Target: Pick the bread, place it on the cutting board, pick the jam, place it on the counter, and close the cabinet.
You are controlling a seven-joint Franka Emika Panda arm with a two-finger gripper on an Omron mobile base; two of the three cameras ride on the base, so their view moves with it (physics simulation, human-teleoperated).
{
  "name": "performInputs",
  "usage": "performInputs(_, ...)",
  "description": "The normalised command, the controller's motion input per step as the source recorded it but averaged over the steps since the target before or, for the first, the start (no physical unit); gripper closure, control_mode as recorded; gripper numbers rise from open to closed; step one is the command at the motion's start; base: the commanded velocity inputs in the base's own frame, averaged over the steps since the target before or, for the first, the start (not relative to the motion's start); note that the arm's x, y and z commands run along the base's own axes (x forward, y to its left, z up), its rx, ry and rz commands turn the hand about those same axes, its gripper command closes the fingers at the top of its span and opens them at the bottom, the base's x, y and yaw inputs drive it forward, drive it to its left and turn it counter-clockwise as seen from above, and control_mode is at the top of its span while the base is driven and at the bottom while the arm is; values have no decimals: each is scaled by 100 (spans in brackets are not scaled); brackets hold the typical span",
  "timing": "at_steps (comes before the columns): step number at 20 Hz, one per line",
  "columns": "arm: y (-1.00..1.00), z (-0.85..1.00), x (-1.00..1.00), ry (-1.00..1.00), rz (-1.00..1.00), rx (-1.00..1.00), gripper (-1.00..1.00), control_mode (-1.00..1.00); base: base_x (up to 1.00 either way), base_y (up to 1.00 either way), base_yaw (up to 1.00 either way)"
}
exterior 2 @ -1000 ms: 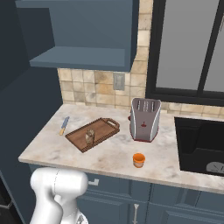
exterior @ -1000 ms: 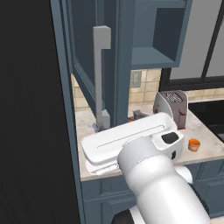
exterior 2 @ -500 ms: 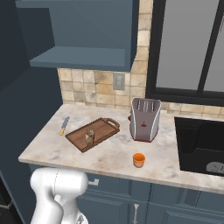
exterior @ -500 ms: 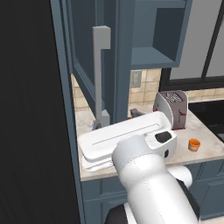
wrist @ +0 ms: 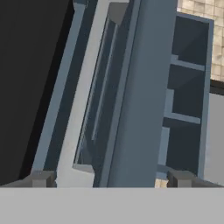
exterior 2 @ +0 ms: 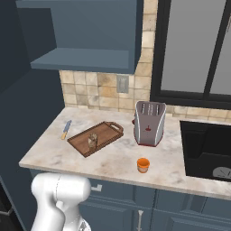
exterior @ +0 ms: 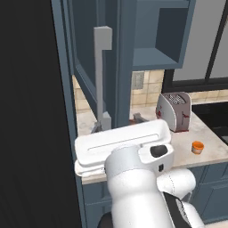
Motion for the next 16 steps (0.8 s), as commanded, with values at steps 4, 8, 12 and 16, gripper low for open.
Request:
performInputs(4, -30, -2, 5, -8, -14, 0, -100, -100, 0, 0, 0)
performInputs(8, -54, 0, 4, -9, -11, 2, -100, -100, 0, 0, 0)
performInputs(12, -65, 0, 4, -8, -4, 4, -100, -100, 0, 0, 0)
performInputs(16, -63, 0, 3, -9, -3, 3, -100, -100, 0, 0, 0)
